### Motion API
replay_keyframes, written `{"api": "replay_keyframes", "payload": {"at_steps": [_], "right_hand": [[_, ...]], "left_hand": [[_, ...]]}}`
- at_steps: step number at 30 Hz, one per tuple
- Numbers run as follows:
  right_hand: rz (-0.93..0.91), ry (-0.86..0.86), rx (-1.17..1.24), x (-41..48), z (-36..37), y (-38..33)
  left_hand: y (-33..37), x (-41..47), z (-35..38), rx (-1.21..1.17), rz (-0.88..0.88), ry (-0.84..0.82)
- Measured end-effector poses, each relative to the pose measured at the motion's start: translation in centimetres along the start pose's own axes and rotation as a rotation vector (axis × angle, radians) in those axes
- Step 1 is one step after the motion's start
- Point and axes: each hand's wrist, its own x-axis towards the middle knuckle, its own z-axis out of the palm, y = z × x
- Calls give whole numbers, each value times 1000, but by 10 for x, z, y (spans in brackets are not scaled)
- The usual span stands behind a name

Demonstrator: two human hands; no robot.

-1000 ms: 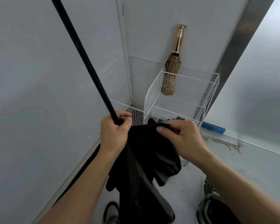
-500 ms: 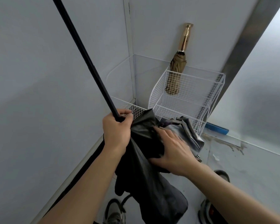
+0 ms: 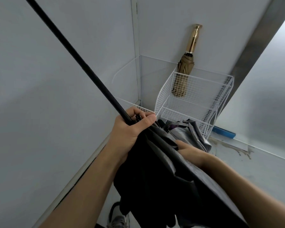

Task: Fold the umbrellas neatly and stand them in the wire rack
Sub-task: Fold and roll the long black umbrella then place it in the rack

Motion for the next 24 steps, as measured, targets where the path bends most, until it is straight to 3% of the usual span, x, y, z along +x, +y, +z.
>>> {"api": "replay_keyframes", "payload": {"at_steps": [5, 7, 9, 11, 13, 17, 21, 24], "right_hand": [[-32, 106, -90, -3, 4, -7], [-157, 330, -39, -1, 2, -7], [-365, 665, 24, -12, -1, -14], [-605, 877, -91, -32, 3, -29], [-738, 811, -308, -47, 16, -35], [-359, 677, -864, -29, 31, -6], [-284, 695, -604, -12, 12, 3], [-207, 490, -453, -10, 11, 3]], "left_hand": [[-14, 5, -1, -41, -51, 179], [-17, 7, -4, 40, -48, 289], [-19, 8, -5, 107, -42, 392], [-19, 12, -8, 128, -34, 454], [-21, 16, -11, 152, -31, 487], [-25, 20, -10, 193, -38, 504], [-26, 17, -4, 159, -25, 460], [-25, 16, 0, 114, -24, 453]]}}
